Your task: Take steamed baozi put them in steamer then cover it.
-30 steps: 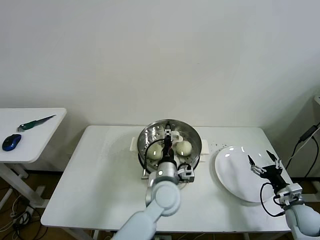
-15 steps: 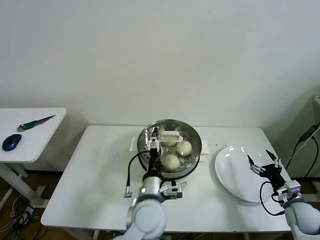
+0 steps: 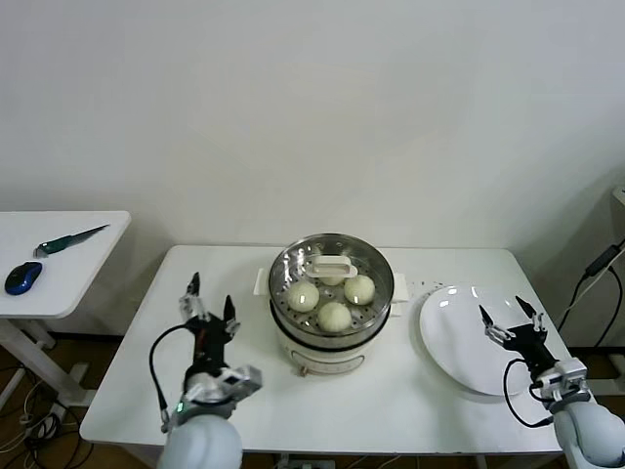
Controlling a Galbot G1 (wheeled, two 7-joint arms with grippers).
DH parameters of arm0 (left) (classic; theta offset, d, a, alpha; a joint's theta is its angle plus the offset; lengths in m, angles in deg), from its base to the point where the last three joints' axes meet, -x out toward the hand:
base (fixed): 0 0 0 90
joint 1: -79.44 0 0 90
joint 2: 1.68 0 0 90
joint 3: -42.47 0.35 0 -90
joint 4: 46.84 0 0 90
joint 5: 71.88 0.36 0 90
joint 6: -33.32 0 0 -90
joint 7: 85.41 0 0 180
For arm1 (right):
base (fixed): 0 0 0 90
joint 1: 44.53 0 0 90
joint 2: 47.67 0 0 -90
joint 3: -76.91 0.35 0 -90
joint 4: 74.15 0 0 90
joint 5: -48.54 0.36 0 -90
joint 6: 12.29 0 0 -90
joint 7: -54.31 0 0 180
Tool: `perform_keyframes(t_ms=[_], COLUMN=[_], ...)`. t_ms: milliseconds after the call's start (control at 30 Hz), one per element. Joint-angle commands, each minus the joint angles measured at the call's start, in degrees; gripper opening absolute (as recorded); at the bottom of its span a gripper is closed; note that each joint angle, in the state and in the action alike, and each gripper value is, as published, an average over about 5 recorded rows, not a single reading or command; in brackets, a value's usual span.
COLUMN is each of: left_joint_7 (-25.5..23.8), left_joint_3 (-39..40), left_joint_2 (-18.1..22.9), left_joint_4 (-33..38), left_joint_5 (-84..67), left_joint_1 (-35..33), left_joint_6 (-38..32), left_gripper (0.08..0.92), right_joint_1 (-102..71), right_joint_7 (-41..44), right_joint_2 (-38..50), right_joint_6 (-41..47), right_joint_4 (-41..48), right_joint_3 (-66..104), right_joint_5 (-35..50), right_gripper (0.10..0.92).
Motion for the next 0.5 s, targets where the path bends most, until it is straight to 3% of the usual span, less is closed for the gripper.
perform_keyframes(t_ms=[33,267,500], left_joint_7=[7.6,4.0,2.2], left_joint_3=[-23.7,-25.8,-25.6], left_joint_2=[2.7,2.4,2.3], left_joint_4=[-6.2,-13.4,-13.8], left_joint_5=[-49.7,-61.4,-60.7], left_joint_1=[-12.6,-13.1,-12.2], left_joint_6=[-41.7,-43.8,-41.7], left_gripper=[0.823,0.823,0.823], right_joint_1=[-0.8,-1.7,-2.1], right_joint_7=[0.3,1.0,1.1], right_joint_2=[-0.2,-0.7,-1.4], right_joint_6=[-0.6,-2.8,-3.7], right_joint_4=[-1.0,-0.8,-0.7], right_joint_3=[-0.1,0.0,0.1], right_joint_5=[1.3,0.5,1.3], right_gripper=[0.823,0.823,0.823])
